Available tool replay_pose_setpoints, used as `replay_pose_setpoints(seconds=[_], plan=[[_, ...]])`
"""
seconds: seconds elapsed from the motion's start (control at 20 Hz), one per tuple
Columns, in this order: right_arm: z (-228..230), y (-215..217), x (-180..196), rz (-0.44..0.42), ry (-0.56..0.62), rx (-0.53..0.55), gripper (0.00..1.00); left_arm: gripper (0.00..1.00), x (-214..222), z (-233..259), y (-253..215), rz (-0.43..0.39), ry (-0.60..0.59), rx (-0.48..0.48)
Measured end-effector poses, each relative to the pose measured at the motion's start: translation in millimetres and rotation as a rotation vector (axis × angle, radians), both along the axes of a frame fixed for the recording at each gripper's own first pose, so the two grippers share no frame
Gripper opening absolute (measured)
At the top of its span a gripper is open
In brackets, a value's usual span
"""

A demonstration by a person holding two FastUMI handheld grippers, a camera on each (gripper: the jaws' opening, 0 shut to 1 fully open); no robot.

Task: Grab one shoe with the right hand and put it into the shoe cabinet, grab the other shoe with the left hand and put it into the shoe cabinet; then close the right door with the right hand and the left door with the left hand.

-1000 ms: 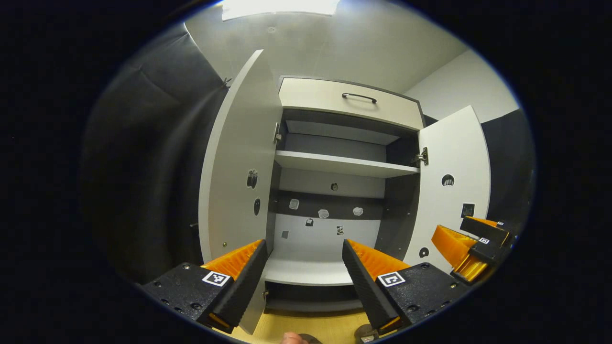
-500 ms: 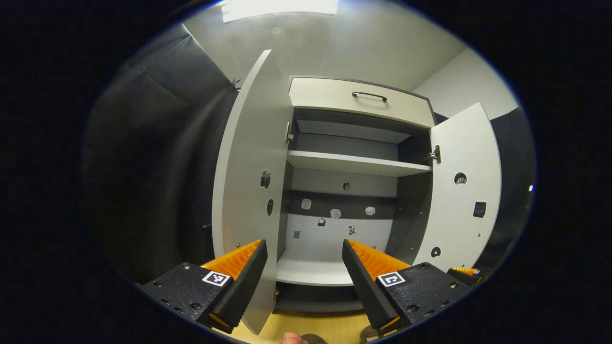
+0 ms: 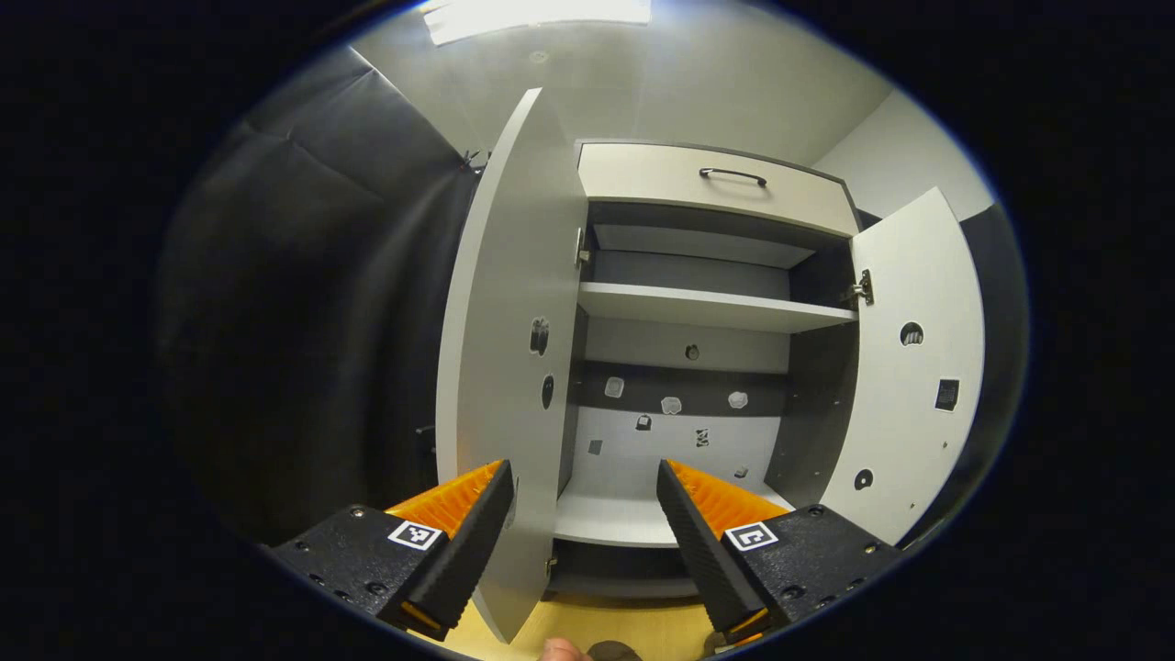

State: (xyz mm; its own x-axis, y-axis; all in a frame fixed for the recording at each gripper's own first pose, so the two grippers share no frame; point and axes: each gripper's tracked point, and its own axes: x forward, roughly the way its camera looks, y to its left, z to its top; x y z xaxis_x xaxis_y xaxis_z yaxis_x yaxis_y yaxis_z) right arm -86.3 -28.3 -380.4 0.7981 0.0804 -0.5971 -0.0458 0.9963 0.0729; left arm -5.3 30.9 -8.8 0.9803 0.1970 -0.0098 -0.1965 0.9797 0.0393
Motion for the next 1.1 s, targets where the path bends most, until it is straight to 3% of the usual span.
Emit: replay_pose_setpoints(seconds=[0.05,0.1,0.3,0.35,0.4,0.45,0.6,0.8,0.85,0.9,1.05,1.1], plan=[[-16,-1,-6,0.001,0.037,0.003,0.94,0.96,0,-1,1,0.007,0.002,0.004],[-34,-1,-10,0.005,0.076,0.014,0.99,0.96,0,-2,2,0.013,0.005,0.008],[-94,0,-39,0.001,0.224,0.052,0.99,0.96,-2,-5,5,0.04,0.017,0.012],[-105,1,-45,0.003,0.252,0.061,0.95,0.96,-2,-6,6,0.047,0.02,0.015],[-119,1,-49,0.004,0.283,0.067,0.99,0.96,-4,-7,9,0.058,0.023,0.02],[-132,3,-53,0.003,0.324,0.078,0.95,0.96,-5,-7,11,0.067,0.026,0.023],[-168,5,-63,-0.018,0.402,0.112,0.99,0.96,-8,-9,16,0.096,0.035,0.029],[-193,0,-49,-0.012,0.397,0.065,0.99,0.96,-16,-13,24,0.138,0.048,0.04],[-198,0,-43,-0.008,0.39,0.052,0.95,0.96,-19,-15,27,0.149,0.052,0.043],[-204,-1,-37,-0.007,0.386,0.041,0.99,0.93,-21,-15,28,0.158,0.055,0.045],[-220,-2,-23,-0.011,0.391,0.012,0.95,0.96,-26,-17,33,0.185,0.067,0.06],[-227,-3,-21,-0.011,0.395,-0.006,0.99,0.93,-28,-17,34,0.194,0.069,0.063]])
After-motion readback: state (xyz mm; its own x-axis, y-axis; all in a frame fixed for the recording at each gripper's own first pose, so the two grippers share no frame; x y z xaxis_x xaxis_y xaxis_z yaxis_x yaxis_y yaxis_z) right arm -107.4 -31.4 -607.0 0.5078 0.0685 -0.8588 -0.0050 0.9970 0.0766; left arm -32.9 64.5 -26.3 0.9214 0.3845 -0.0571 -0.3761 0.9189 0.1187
